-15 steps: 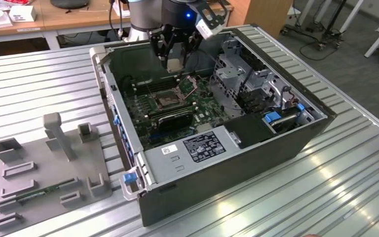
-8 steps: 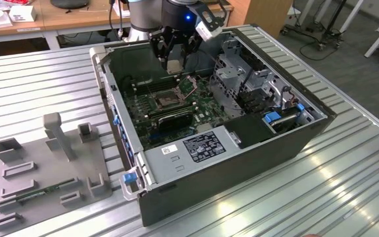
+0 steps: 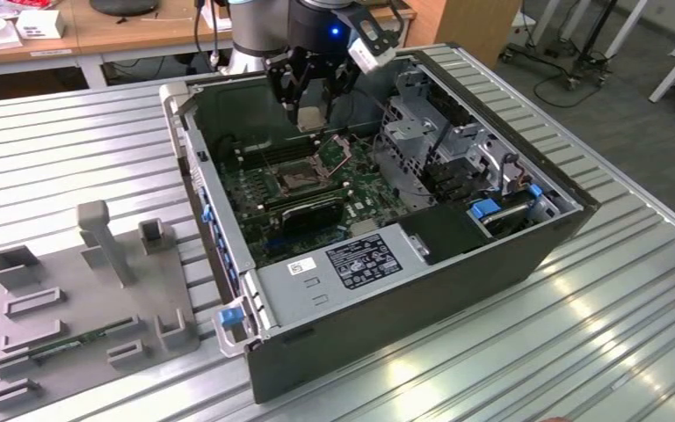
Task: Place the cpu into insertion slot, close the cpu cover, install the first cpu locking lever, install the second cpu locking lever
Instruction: 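Place the cpu into insertion slot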
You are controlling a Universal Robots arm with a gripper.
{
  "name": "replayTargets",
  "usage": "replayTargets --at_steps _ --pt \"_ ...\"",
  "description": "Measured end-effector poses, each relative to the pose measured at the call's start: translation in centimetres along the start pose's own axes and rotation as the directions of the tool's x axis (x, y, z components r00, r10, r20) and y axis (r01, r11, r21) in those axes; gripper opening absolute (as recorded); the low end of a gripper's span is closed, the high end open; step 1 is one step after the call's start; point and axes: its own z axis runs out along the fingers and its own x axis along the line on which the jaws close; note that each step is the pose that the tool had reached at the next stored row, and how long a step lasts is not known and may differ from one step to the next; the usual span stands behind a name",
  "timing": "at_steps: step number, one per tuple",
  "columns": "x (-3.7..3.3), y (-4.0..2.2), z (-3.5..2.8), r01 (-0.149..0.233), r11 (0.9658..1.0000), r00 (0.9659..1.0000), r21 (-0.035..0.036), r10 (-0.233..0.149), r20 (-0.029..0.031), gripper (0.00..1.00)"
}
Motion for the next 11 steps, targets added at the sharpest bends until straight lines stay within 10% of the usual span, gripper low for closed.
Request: replayTargets --at_steps 11 --pt "0.00 -0.01 0.10 -0.075 0.9972 0.9972 -0.0014 0.075 0.0067 0.54"
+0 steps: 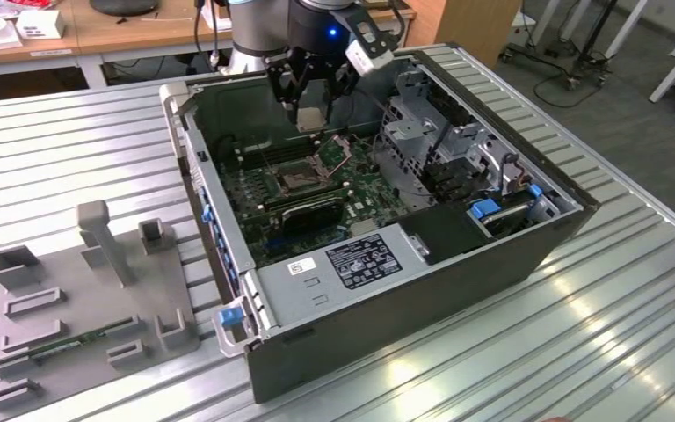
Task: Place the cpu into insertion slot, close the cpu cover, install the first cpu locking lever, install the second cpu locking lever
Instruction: 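Place the cpu into insertion slot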
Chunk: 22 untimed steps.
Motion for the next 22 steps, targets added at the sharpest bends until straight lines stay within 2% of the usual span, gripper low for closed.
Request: replayTargets --at_steps 3,6,9,11,13,16,19,22 --pt "0.00 0.00 0.01 -0.011 0.9999 0.9999 -0.0002 0.011 0.0010 0.54" --pt "0.00 -0.01 0.08 -0.064 0.9980 0.9980 -0.0011 0.064 0.0056 0.54" --pt "0.00 -0.01 0.16 -0.117 0.9931 0.9930 -0.0024 0.117 0.0104 0.54" --pt "0.00 -0.02 0.22 -0.154 0.9881 0.9880 -0.0034 0.154 0.0136 0.54" --pt "0.00 -0.03 0.27 -0.190 0.9818 0.9817 -0.0045 0.190 0.0167 0.54" --pt "0.00 -0.03 0.36 -0.242 0.9702 0.9700 -0.0064 0.242 0.0213 0.54" --pt "0.00 -0.04 0.43 -0.295 0.9555 0.9552 -0.0083 0.295 0.0257 0.54" --pt "-0.01 -0.04 0.49 -0.346 0.9383 0.9378 -0.0107 0.346 0.0300 0.54"
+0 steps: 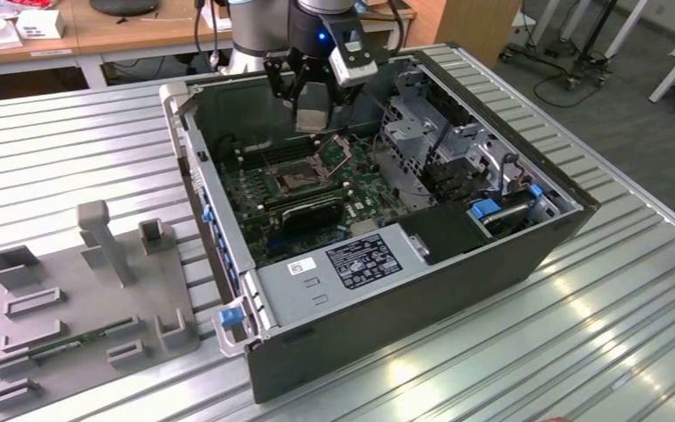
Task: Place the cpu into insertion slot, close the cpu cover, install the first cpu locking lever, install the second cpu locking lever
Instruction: 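Place the cpu into insertion slot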
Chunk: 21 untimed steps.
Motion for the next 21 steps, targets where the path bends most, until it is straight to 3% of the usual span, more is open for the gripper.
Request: replayTargets --at_steps 5,7,10,13,18,21 --pt "0.00 -0.01 0.10 -0.087 0.9962 0.9961 -0.0017 0.087 0.0078 0.54" --pt "0.00 -0.01 0.14 -0.123 0.9924 0.9924 -0.0025 0.123 0.0110 0.54" --pt "0.00 -0.02 0.21 -0.178 0.9841 0.9840 -0.0040 0.178 0.0157 0.54" --pt "0.00 -0.02 0.27 -0.229 0.9733 0.9731 -0.0058 0.229 0.0202 0.54" --pt "-0.01 -0.03 0.36 -0.308 0.9514 0.9510 -0.0089 0.308 0.0269 0.54" --pt "-0.01 -0.04 0.42 -0.355 0.9348 0.9343 -0.0112 0.355 0.0308 0.54"
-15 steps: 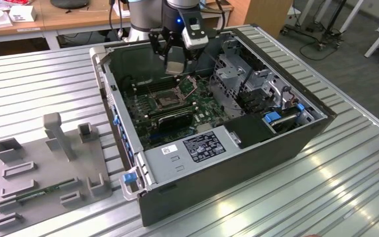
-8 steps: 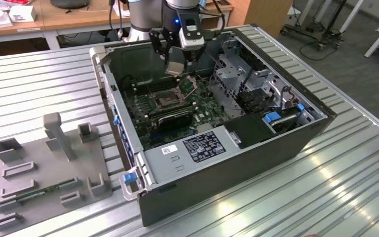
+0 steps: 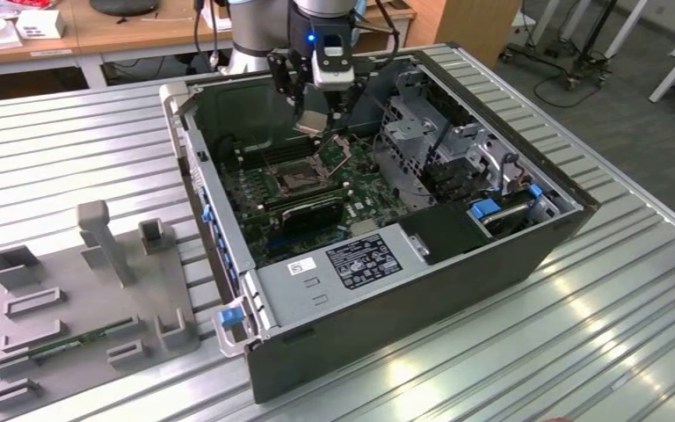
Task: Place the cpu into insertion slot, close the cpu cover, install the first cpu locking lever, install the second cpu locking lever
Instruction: 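Place the cpu into insertion slot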
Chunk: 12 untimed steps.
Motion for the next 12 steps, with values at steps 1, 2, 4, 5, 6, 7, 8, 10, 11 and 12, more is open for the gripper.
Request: replayTargets --at_steps 1,2,4,5,6,7,8,10,11,12 --pt "0.00 0.00 0.02 -0.016 0.9999 0.9999 -0.0002 0.016 0.0015 0.54" --pt "0.00 0.00 0.04 -0.032 0.9995 0.9995 -0.0005 0.032 0.0029 0.54" --pt "0.00 -0.01 0.08 -0.066 0.9978 0.9978 -0.0011 0.066 0.0059 0.54" --pt "0.00 -0.01 0.10 -0.082 0.9966 0.9966 -0.0014 0.082 0.0073 0.54" --pt "0.00 -0.01 0.13 -0.097 0.9953 0.9952 -0.0019 0.097 0.0086 0.54" --pt "0.00 -0.02 0.15 -0.112 0.9938 0.9937 -0.0022 0.112 0.0099 0.54" --pt "0.00 -0.02 0.18 -0.125 0.9922 0.9921 -0.0025 0.125 0.0111 0.54" --pt "0.00 -0.03 0.23 -0.152 0.9884 0.9883 -0.0033 0.152 0.0135 0.54" --pt "0.01 -0.03 0.26 -0.167 0.9860 0.9859 -0.0037 0.167 0.0148 0.54" --pt "0.01 -0.04 0.30 -0.181 0.9834 0.9833 -0.0042 0.181 0.0161 0.54"
